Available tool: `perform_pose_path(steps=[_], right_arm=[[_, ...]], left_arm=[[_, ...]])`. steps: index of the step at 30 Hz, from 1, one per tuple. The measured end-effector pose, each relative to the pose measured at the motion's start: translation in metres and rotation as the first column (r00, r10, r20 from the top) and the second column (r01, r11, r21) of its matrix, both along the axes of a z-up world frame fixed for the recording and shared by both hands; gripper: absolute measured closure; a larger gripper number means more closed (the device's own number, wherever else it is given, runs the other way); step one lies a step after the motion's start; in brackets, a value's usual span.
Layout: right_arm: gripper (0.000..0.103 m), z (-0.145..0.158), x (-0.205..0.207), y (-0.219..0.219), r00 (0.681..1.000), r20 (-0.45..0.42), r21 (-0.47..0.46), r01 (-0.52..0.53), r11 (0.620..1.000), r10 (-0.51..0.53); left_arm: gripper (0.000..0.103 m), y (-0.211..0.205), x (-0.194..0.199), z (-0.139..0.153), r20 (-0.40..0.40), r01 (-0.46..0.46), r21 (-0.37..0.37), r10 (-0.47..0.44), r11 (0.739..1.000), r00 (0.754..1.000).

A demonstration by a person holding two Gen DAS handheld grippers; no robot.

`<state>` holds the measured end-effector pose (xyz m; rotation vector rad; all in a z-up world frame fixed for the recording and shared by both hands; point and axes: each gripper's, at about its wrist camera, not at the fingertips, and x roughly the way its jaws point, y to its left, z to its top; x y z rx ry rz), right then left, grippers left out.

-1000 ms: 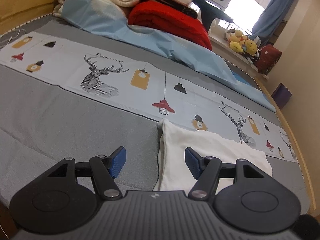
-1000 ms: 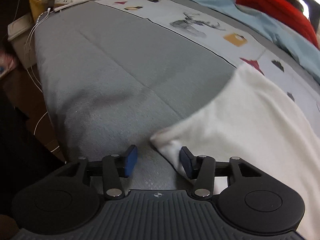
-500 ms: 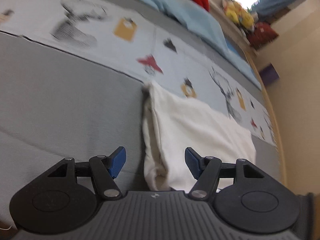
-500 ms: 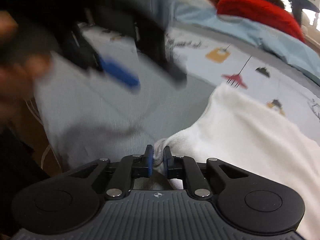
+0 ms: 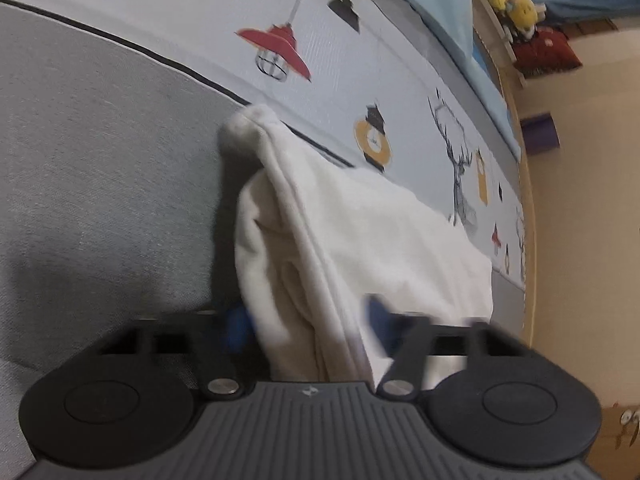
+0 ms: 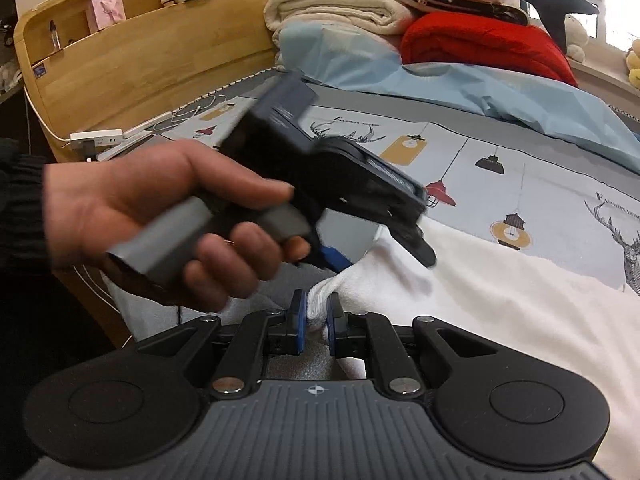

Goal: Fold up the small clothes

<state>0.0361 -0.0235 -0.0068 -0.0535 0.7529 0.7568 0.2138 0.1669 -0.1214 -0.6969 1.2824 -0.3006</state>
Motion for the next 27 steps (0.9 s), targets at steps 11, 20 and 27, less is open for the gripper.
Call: perform_pose_path(steps=[11,20,27], right_arm=[[0.094,0.032,0.001,0.011,0.998,-0.008,0.283,-0.052,0.958,0.056],[0.094,0.026,-0.002,-0.043,0.996,-0.069,0.221,0.069,0.973,-0.055],[0.095,0.021,-0.016,-0.147,0.958,-0.062,0.192,0.287,0.939,-0.280]], left_arm=[[0.087,0.062,-0.054,0.082,0.263,-0.095,0.102,0.065,0.990,0.963],[0.087,-0.004,-0.047,0.108,0.285,-0.046,0.208,-0.015,0.977,0.958],[0.088,-0.125,-0.028,0.126,0.359,0.084,0.201,-0.153,0.976,0.920]])
